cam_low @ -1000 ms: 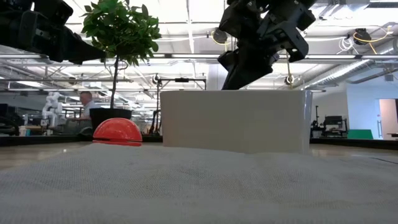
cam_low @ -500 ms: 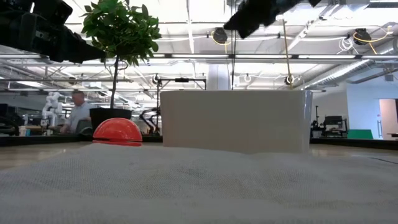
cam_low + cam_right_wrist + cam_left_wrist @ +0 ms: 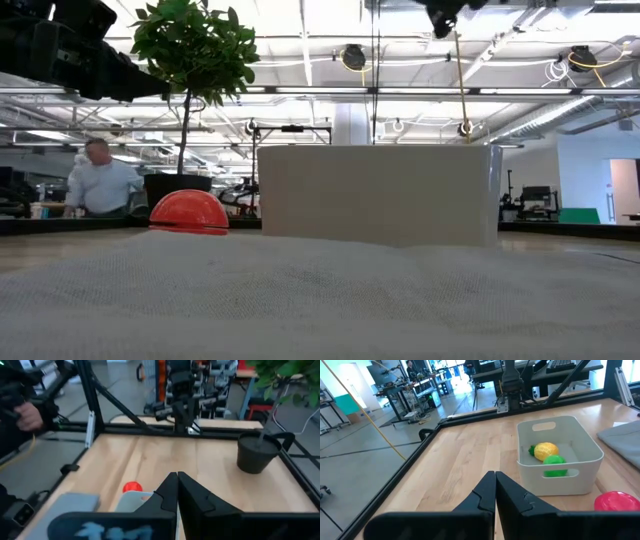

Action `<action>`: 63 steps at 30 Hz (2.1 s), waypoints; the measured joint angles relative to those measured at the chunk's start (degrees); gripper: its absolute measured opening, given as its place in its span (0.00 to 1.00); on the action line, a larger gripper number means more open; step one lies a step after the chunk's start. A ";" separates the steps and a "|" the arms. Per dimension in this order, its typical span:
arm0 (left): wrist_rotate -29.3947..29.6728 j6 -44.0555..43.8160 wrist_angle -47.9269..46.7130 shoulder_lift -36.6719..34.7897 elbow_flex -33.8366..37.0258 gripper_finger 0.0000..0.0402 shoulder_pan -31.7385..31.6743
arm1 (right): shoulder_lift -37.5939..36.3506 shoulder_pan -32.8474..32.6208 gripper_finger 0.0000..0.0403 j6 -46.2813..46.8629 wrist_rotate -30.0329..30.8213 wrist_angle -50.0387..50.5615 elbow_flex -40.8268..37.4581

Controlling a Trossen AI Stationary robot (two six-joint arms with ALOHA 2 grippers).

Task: Pick and placing Produce into tupperware
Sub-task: Put the red tomato into the gray bin

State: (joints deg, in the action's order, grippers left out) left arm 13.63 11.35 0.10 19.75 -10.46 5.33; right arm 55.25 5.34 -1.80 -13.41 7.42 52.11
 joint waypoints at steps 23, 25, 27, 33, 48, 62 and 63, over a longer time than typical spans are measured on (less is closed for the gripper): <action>0.00 -0.28 0.15 0.00 0.00 0.04 0.00 | -24.58 0.68 0.00 5.95 3.95 -13.32 -25.19; 0.00 -0.32 0.15 0.00 0.00 0.04 0.01 | -26.18 0.66 0.00 5.78 6.12 -13.46 -26.25; 0.00 -0.69 0.14 0.00 0.00 0.04 0.00 | -27.76 0.71 0.00 5.72 7.83 -13.41 -27.42; 0.00 -1.01 0.11 0.00 0.00 0.04 0.00 | -31.50 0.58 0.00 7.48 7.41 -13.25 -31.35; 0.04 -1.97 0.11 0.00 0.00 0.04 0.02 | -38.14 0.57 0.00 7.90 7.00 -20.27 -41.34; 0.50 -1.55 0.06 0.00 0.00 0.04 0.02 | -38.49 0.55 0.00 6.34 5.62 -25.63 -46.03; 0.50 -1.59 0.06 0.00 0.00 0.04 0.00 | -38.49 0.55 0.00 6.08 5.63 -25.61 -46.24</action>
State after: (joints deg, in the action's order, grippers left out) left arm 14.13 9.76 0.16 19.75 -10.46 5.33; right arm 16.75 5.89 4.28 -7.78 -18.19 5.86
